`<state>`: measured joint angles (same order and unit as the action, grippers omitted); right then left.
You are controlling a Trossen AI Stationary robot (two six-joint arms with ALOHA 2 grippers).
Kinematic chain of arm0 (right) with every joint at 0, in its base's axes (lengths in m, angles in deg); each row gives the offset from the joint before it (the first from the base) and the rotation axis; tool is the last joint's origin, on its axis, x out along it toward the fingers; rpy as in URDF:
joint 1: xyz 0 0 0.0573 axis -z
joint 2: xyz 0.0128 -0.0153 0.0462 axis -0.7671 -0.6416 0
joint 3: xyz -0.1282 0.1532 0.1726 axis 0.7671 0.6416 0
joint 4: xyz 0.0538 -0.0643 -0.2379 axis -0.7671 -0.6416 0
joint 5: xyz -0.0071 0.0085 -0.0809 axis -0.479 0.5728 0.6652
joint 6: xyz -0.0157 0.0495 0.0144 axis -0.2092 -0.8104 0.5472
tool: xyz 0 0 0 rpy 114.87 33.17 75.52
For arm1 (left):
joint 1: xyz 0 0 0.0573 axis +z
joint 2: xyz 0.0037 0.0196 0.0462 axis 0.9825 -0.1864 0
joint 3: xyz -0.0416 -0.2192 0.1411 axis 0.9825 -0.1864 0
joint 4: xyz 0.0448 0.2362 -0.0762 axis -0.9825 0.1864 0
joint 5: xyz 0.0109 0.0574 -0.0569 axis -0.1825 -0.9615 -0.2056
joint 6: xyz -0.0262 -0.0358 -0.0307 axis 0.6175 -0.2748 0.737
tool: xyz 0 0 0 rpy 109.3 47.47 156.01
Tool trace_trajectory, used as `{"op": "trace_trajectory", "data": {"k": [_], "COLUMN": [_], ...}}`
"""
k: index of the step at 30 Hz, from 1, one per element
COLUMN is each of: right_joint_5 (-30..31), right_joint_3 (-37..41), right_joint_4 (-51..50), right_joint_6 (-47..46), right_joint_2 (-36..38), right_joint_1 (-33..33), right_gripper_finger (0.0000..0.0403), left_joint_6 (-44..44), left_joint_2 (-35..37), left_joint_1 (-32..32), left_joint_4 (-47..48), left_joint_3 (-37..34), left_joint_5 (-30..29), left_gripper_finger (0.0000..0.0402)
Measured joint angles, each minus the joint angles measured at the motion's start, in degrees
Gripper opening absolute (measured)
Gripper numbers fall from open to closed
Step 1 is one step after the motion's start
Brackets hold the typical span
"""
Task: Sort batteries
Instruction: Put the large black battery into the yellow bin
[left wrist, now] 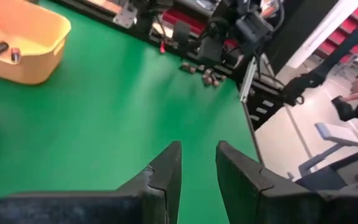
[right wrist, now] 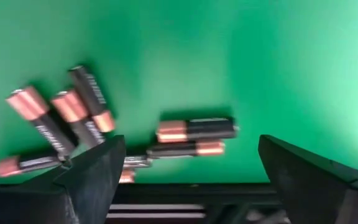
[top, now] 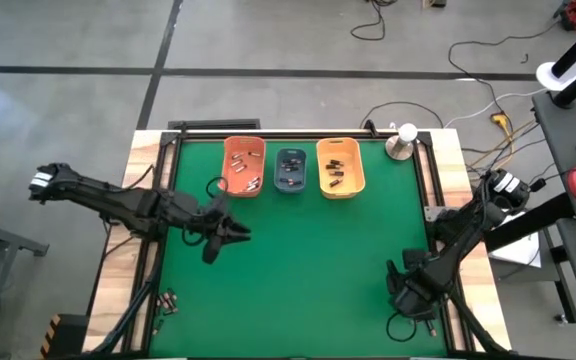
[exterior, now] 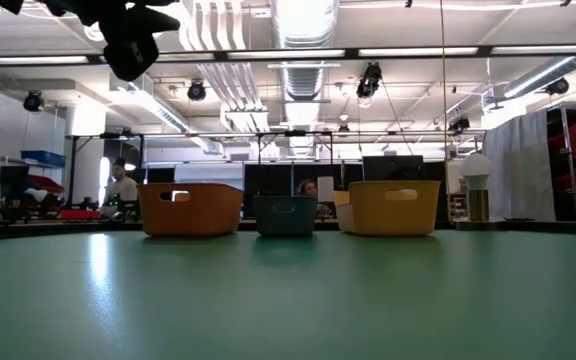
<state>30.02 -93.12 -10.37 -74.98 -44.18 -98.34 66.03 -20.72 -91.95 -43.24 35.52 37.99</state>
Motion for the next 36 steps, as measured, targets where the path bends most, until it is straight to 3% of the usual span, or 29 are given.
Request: {"op": "trace_trajectory", "data": {"k": [7,18,36], "right_joint_5": [-0.6,-0.6,1.9], "right_joint_3": [2.5,5.6,6.8], "right_joint_4": [4.3,6.0,6.4], "right_joint_6": [-5.3,-2.8,0.6], "right_joint_2": [-0.1,-0.2,-0.3], "right_joint_1": [0.0,0.0,-0.1], "right_gripper_finger": [0.0363,0.0363,0.0352], "left_joint_6": [0.0,-3.0,-3.0], "left_joint_2": [-4.1,-10.0,-10.5], "left_joint_1": [0.0,0.0,0.0], "left_joint_4": [-2.4,-2.3,-2.1], "left_joint_3": [-0.6,4.8,6.2], "left_joint_5": [0.0,0.7,0.8], "left_gripper_finger": [0.008,0.008,0.008]}}
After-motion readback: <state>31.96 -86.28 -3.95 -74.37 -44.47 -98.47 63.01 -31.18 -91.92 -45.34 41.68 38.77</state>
